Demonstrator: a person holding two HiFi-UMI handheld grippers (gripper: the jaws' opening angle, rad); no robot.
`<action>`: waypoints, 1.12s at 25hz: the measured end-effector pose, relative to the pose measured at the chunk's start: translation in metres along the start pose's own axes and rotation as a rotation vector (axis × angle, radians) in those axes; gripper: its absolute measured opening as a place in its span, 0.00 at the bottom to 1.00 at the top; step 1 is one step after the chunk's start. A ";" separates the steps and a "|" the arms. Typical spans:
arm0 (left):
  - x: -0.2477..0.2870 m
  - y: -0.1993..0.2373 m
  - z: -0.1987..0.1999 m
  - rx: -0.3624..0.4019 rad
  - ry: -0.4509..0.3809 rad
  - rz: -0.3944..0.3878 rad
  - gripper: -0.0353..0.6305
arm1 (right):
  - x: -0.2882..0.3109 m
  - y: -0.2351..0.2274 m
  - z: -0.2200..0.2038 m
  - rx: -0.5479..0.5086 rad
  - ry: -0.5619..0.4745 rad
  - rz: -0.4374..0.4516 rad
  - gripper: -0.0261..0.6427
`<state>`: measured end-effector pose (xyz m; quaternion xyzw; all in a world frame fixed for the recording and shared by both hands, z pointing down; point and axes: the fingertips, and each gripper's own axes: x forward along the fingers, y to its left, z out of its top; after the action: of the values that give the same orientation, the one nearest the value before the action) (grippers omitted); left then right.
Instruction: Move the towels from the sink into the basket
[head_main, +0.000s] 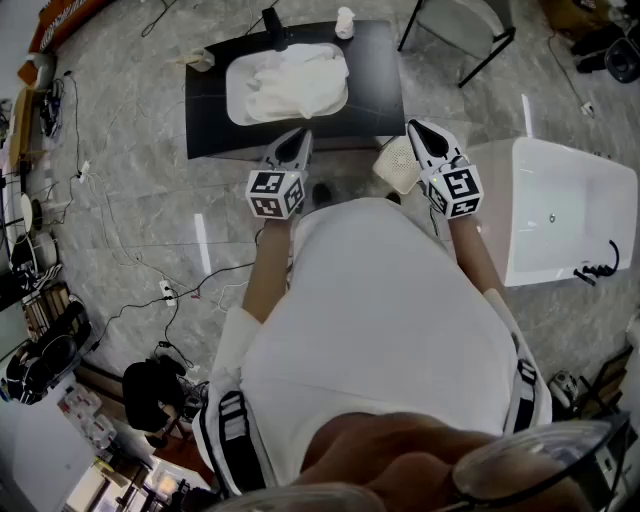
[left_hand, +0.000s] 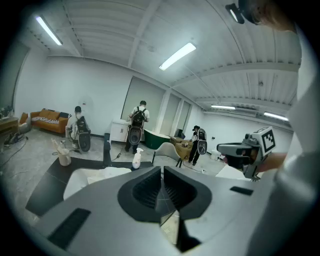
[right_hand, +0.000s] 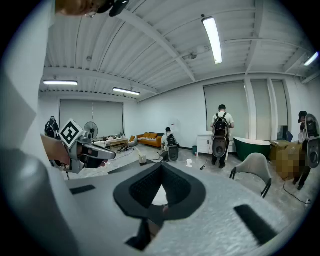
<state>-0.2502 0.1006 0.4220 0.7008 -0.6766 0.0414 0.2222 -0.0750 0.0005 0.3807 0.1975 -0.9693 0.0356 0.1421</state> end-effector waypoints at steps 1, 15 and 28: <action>0.000 0.000 0.000 0.000 0.000 0.000 0.08 | 0.000 0.000 0.001 0.000 -0.001 0.000 0.03; 0.004 0.005 -0.002 -0.003 0.011 -0.005 0.08 | 0.003 -0.002 0.002 0.019 -0.007 -0.013 0.03; 0.044 0.028 -0.015 0.088 0.085 -0.044 0.09 | 0.014 -0.011 -0.024 0.000 0.079 -0.070 0.03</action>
<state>-0.2698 0.0653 0.4584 0.7221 -0.6486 0.0961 0.2204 -0.0765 -0.0118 0.4076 0.2298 -0.9554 0.0384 0.1814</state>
